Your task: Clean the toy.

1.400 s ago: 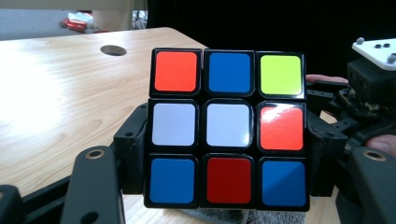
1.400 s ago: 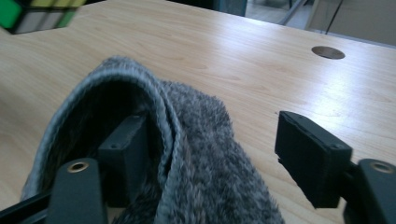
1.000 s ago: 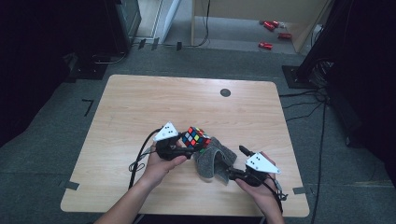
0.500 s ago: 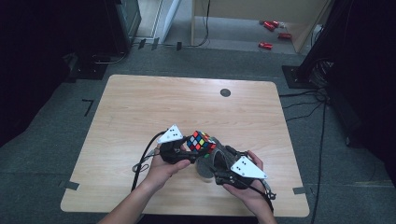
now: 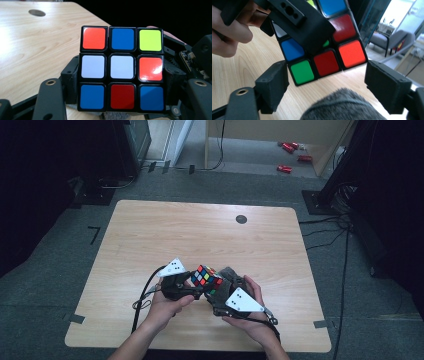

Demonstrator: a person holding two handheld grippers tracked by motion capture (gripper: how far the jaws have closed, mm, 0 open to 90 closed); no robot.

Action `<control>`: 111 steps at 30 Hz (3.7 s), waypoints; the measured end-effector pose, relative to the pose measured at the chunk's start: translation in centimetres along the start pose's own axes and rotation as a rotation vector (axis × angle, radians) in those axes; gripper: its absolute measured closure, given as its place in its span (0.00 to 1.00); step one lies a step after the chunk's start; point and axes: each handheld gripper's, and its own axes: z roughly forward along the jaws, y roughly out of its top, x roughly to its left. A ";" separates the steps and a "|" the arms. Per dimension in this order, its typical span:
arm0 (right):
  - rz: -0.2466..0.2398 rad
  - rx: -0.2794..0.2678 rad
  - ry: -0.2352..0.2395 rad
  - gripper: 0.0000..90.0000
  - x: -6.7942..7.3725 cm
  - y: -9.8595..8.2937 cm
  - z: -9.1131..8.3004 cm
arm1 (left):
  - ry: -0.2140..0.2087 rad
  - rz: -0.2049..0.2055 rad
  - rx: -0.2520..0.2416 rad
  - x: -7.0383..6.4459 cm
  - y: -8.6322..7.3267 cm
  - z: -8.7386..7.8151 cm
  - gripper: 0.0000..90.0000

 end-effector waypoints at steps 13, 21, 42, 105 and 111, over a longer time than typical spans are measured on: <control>-0.105 -0.023 0.011 0.37 0.8 0.2 0.8 | -0.045 -0.045 0.023 0.6 -0.3 -0.3 0.32; 0.012 0.027 -0.022 0.38 -1.4 -0.5 -0.2 | -0.034 0.089 -0.066 0.9 0.4 -1.5 0.25; 0.339 0.065 0.035 0.38 -3.2 2.3 -2.0 | 0.169 0.594 -0.080 -0.5 -2.6 0.7 0.21; 0.371 0.473 -0.109 0.44 -3.4 -3.4 0.8 | 0.185 0.312 -0.037 2.4 -2.0 -1.1 0.37; 0.338 0.500 -0.106 0.59 -3.5 -4.0 0.9 | 0.189 0.320 -0.023 2.3 -2.0 -1.0 0.37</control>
